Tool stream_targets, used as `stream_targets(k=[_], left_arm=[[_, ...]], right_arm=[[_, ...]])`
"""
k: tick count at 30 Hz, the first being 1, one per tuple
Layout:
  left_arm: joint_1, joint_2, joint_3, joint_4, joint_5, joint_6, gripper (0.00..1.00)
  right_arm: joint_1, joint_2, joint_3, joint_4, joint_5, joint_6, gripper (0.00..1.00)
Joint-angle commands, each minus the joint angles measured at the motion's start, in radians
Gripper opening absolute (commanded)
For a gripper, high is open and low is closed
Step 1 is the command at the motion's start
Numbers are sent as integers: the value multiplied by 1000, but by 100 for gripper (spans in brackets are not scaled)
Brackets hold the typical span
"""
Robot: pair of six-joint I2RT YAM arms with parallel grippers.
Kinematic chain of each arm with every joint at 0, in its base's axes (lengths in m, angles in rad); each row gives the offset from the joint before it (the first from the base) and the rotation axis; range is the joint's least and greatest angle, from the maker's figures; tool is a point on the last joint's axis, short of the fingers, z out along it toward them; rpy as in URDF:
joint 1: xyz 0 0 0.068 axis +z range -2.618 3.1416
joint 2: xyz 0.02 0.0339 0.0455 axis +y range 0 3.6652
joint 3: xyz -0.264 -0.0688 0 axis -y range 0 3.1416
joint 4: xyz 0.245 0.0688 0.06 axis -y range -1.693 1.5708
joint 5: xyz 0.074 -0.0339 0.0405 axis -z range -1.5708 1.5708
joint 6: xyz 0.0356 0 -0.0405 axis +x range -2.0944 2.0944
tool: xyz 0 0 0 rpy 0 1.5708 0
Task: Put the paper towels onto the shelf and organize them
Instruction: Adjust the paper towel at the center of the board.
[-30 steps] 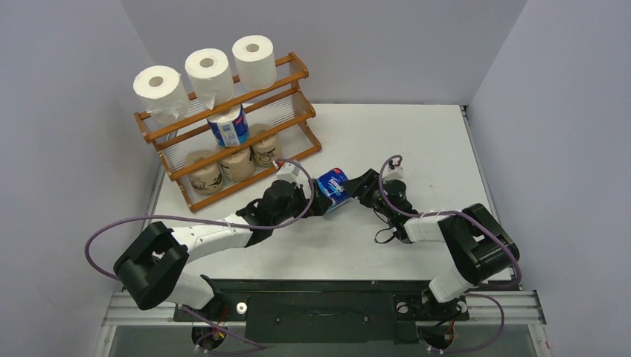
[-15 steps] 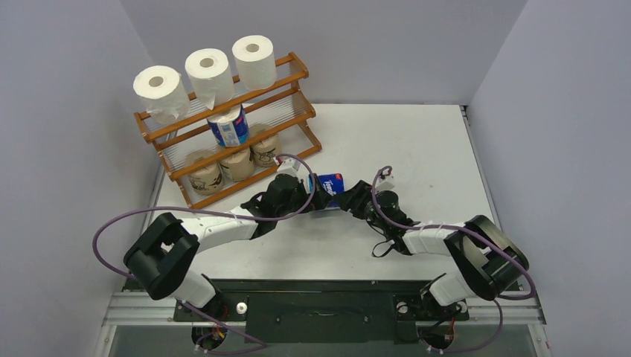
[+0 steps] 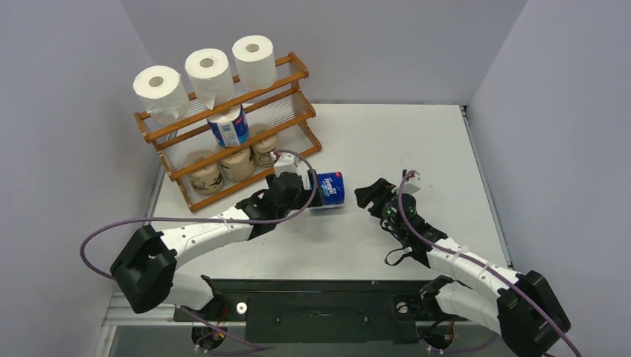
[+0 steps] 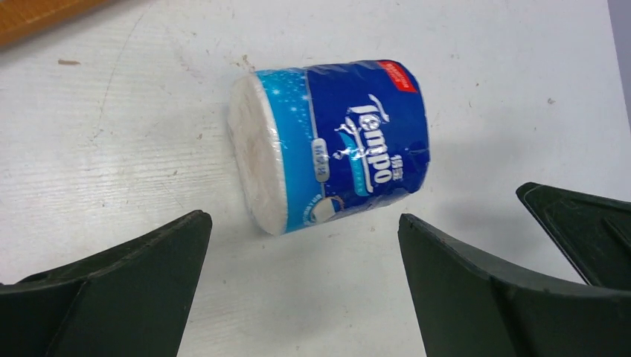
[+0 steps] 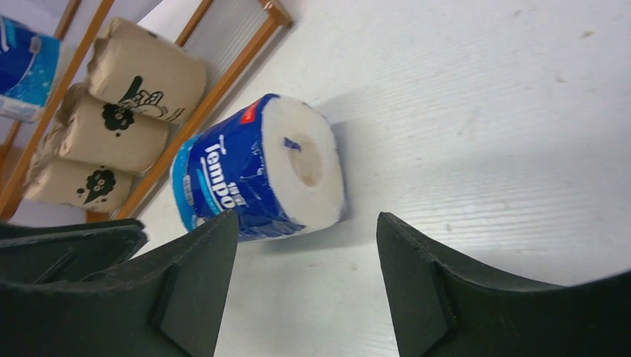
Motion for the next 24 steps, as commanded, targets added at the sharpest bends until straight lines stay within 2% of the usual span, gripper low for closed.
stream_targets(k=[1, 7, 12, 15, 19, 24], left_arm=[[-111, 13, 137, -134, -223, 112, 97], [-230, 218, 371, -297, -404, 177, 96], [-250, 347, 523, -454, -487, 127, 96], [-239, 334, 508, -460, -487, 98, 96], [-196, 261, 394, -423, -447, 52, 97], [-92, 134, 239, -357, -338, 4, 100]], right_arm=[[-10, -97, -17, -155, 160, -27, 64], [-19, -143, -51, -188, 169, -29, 66], [-26, -132, -68, -128, 136, -44, 67], [-77, -78, -78, 11, 23, -24, 66], [-125, 76, -32, 165, -96, 35, 63], [-118, 320, 96, 242, -180, 87, 59]])
